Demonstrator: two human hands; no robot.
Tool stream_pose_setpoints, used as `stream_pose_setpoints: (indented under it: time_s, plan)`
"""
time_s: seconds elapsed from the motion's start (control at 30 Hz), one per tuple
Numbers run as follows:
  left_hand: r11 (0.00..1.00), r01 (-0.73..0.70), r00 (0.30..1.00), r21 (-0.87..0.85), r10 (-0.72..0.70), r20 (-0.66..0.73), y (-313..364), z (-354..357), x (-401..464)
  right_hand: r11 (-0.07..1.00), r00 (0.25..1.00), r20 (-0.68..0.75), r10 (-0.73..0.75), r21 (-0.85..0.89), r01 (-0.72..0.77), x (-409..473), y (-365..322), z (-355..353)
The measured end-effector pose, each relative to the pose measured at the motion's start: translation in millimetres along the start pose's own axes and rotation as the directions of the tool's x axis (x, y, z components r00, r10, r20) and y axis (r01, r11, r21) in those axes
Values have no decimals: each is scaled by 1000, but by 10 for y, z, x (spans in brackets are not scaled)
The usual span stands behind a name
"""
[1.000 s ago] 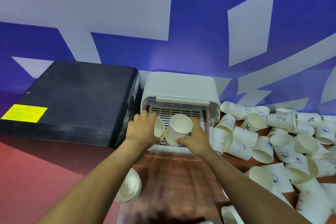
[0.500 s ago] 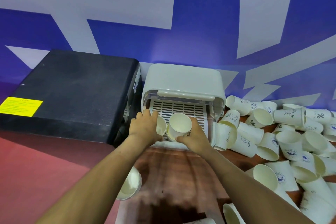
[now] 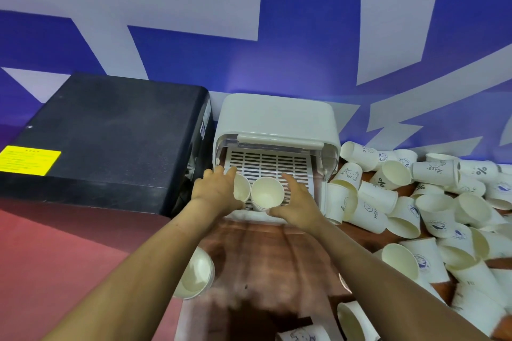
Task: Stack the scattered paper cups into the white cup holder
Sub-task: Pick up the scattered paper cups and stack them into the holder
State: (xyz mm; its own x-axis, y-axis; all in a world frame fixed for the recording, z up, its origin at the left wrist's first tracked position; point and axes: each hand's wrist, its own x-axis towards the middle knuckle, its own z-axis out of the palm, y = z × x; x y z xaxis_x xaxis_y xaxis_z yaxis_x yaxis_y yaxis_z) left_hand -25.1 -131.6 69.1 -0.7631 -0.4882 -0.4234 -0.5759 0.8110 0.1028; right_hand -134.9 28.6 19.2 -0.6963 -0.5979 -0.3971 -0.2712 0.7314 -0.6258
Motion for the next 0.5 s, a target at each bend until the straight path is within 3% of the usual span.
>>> stream_pose_setpoints:
  time_s: [0.17,0.33,0.5]
  plan:
    - [989,-85,990,-120,70,-122,48,-175,-256,999,998,-44,-37,12,38,-209,16,-225]
    - [933,-306,912,-188,231,-338,318,-259,-698,997,987,-156,-29,61,39,-598,63,-442]
    - [873,-431,868,-226,334,-366,578,-108,-1027,998,974,-219,58,51,-48,-1032,228,-476]
